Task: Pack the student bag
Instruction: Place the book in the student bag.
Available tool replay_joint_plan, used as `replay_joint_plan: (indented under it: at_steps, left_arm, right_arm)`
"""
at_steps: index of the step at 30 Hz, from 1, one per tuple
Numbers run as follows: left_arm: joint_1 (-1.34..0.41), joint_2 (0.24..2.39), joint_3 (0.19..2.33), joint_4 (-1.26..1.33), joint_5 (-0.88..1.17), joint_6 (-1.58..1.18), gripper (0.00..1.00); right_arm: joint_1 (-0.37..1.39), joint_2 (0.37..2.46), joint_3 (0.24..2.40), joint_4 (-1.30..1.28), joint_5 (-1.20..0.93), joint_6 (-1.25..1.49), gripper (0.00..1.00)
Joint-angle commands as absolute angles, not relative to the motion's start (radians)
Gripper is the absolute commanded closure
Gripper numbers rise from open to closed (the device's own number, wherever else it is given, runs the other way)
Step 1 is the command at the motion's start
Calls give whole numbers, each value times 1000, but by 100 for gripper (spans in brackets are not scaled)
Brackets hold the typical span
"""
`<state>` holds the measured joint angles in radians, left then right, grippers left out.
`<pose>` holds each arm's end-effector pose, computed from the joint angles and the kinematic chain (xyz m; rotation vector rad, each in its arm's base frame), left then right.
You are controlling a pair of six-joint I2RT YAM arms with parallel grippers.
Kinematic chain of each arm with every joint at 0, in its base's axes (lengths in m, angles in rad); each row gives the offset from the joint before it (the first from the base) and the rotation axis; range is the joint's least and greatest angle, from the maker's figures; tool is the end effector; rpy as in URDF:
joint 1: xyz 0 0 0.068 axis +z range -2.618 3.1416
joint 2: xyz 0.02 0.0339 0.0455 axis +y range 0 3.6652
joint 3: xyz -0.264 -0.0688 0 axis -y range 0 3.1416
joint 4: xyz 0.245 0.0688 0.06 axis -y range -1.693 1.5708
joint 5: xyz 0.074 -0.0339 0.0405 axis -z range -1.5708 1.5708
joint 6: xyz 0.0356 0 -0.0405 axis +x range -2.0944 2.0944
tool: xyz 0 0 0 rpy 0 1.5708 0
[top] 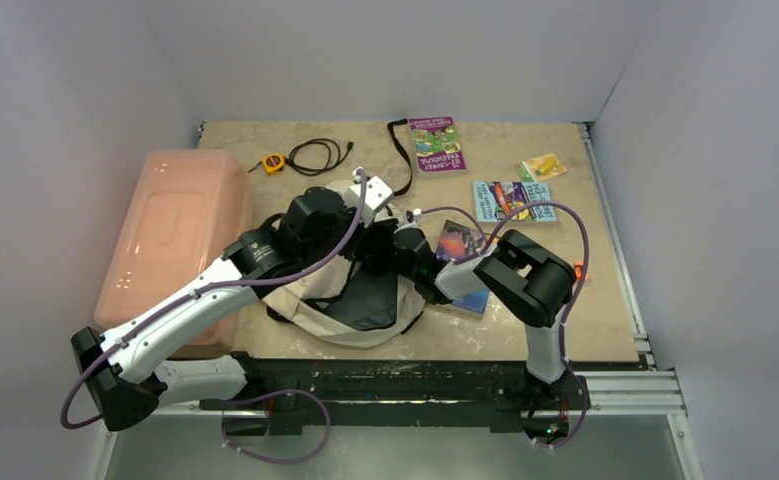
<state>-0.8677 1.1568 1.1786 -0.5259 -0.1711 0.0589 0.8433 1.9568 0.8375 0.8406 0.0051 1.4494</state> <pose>0.1682 -0.1890 0.3678 0.8352 1.9076 -0.3192 0.2566 0.2879 0.1337 0.6528 2.0739 1.4916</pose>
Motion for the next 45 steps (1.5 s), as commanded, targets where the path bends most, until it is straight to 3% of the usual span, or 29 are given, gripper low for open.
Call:
replay_joint_plan:
  at_steps: [1, 6, 13, 19, 25, 29, 34, 36, 37, 42, 43, 44, 45]
  left_arm:
    - [-841, 1088, 1168, -401, -197, 29, 100]
    - [-840, 1093, 1163, -405, -205, 32, 100]
    - [-840, 1117, 1175, -426, -183, 8, 100]
    - [-841, 1133, 1178, -435, -191, 8, 100]
    - [-846, 1165, 1180, -451, -226, 16, 100]
    - [-854, 1186, 1182, -457, -248, 23, 100]
    - [-855, 1173, 1182, -415, -154, -22, 100]
    - [-854, 1163, 1180, -400, -100, -42, 100]
    - [-854, 1157, 1175, -390, -80, -48, 100]
    - [-855, 1143, 1148, -365, -49, -50, 100]
    - [-854, 1142, 1143, -362, -59, -46, 100]
    - [-854, 1142, 1140, -361, -74, -43, 100]
    - [-854, 1143, 1138, -366, -119, -42, 100]
  right_arm:
    - [839, 1904, 845, 765, 2, 1403, 47]
    - [838, 1774, 818, 540, -81, 1243, 21]
    - [834, 1629, 877, 133, -145, 965, 6]
    - [834, 1462, 883, -58, -154, 797, 6]
    - [773, 1231, 910, -335, -30, 660, 8]
    - [664, 1133, 877, -330, -215, 559, 6]
    - [664, 1237, 833, -95, -366, 682, 7]
    - [690, 1316, 826, 86, -444, 802, 14]
    - [712, 1346, 852, 118, -429, 829, 6]
    - [794, 1436, 1041, 24, -262, 831, 5]
    - [795, 1431, 1046, 13, -243, 849, 13]
    - [798, 1411, 1038, 4, -212, 855, 13]
    - [799, 1383, 1010, -25, -180, 866, 23]
